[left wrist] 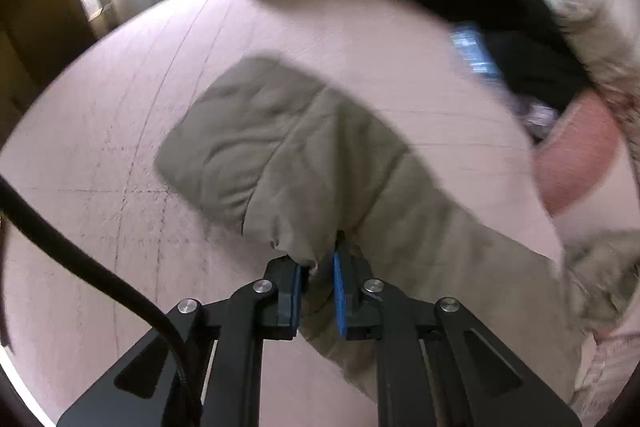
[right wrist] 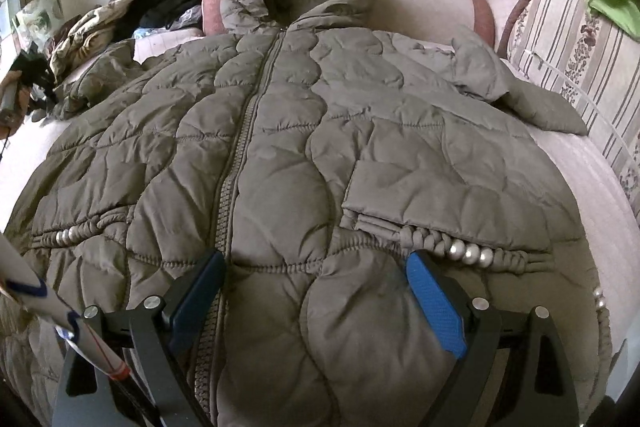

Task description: Fold large clothes

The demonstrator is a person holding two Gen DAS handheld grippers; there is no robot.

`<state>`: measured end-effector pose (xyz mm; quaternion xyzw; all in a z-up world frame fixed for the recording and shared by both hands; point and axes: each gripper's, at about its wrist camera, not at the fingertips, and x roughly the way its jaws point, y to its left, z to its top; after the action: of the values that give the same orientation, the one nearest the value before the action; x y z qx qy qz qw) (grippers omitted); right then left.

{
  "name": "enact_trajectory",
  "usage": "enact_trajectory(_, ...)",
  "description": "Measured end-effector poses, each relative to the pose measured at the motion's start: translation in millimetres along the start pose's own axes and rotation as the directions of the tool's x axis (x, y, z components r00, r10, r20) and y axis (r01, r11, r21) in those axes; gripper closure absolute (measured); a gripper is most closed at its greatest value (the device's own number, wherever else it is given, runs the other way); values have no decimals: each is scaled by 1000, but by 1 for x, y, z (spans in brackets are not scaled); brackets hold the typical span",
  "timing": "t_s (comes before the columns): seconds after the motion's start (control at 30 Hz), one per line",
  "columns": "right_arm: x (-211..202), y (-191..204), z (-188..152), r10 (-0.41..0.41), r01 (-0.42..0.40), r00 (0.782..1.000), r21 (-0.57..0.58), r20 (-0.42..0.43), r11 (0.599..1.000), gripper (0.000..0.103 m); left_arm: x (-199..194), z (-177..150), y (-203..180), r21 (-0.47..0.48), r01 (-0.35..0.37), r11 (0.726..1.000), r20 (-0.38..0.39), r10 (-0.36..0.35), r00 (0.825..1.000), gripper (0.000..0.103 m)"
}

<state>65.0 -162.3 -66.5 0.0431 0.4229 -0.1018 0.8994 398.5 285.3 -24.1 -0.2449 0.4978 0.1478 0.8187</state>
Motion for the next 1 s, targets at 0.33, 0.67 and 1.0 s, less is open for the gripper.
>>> enact_trajectory(0.33,-56,-28,10,61,-68,993,69,100,995,19,-122,-101,-146,341,286,896,1,-304,953,92)
enact_trajectory(0.67,-76,-100,-9,8,-28,996,234,85,972,19,-81,-272,-251,493,417,763,-252,-334,908,87)
enact_trajectory(1.0,-80,-141,4,1,-28,996,298,89,954,15,-124,-337,-223,651,351,673,-144,-344,928,43)
